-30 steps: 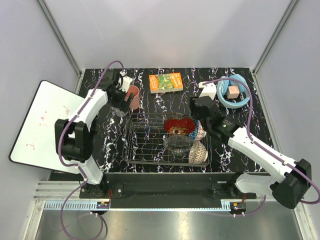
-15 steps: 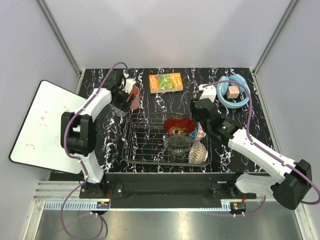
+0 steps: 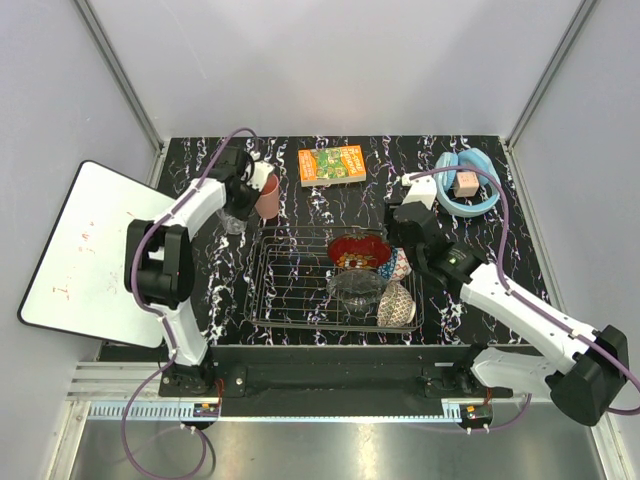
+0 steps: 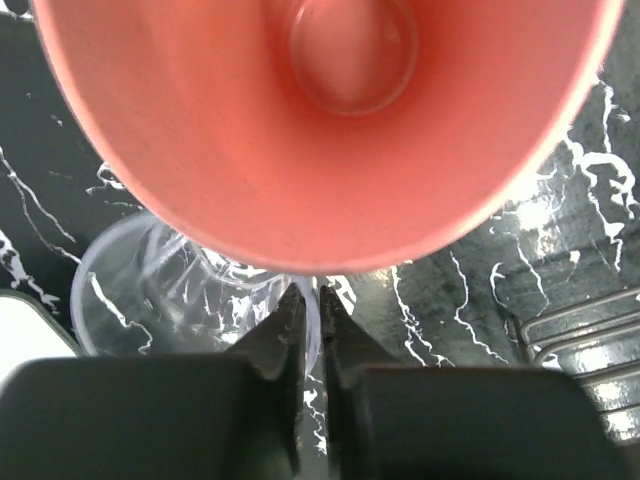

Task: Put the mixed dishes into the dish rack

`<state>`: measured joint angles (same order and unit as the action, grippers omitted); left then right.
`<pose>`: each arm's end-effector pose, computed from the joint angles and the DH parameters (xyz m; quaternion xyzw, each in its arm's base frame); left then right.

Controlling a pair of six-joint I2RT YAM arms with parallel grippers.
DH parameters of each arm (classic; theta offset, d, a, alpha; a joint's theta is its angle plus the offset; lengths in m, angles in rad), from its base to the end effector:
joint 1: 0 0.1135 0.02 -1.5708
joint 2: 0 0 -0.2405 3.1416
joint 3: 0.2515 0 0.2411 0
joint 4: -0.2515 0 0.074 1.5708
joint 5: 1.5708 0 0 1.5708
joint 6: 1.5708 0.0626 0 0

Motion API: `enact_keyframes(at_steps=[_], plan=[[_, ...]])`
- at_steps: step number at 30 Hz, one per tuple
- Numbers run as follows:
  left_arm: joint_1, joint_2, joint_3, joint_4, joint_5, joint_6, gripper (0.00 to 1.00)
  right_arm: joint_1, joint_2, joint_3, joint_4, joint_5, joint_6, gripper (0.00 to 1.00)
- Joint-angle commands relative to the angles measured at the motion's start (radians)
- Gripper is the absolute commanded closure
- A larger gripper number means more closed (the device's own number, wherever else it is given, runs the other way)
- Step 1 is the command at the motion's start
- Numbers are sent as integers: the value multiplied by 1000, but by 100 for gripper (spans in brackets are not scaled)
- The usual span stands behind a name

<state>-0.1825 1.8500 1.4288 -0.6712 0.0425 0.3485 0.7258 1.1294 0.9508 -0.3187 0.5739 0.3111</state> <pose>0.3799 -0.0728 0.1828 0.2597 0.9360 -0.0009 0.2378 0.2237 0.1531 0.2881 -0.0281 0.8364 0.0318 0.5465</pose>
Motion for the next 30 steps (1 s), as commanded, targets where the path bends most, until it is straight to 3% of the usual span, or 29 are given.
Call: enact_keyframes(at_steps=[1,5,8,11,12,13,15,16,18,19,21,22,26,30], plan=[[2,-153,-40,-5,42,0,100,-8,-37,-12,32,12,11,43],[9,-322,-42,-88,95,-11,100,-6,-33,-3,33,-8,13,44],[28,-443,66,-194,184,-34,100,-6,-13,23,35,-35,22,45],[64,-523,221,-289,301,-78,100,-6,12,66,47,-88,45,42],[84,-550,257,-324,439,-85,100,-6,20,94,50,-109,57,40],[128,-564,283,-332,524,-117,100,-5,29,109,64,-171,86,36],[166,-604,334,-331,740,-169,100,-12,30,124,108,-288,112,11],[181,-615,340,-327,805,-221,100,-17,24,121,181,-424,156,1],[181,-627,332,-320,1019,-273,100,-26,9,70,283,-550,225,0],[183,-627,315,-312,1106,-333,100,-40,-12,36,446,-677,311,0],[181,-617,227,-233,1387,-422,100,-45,-32,-88,617,-747,408,0],[183,-609,193,-197,1468,-516,100,-45,-39,-128,779,-779,501,0],[178,-583,98,-163,1625,-516,100,-46,-14,-245,1032,-819,667,0],[167,-574,70,-160,1643,-505,100,-58,76,-322,1381,-939,837,0]])
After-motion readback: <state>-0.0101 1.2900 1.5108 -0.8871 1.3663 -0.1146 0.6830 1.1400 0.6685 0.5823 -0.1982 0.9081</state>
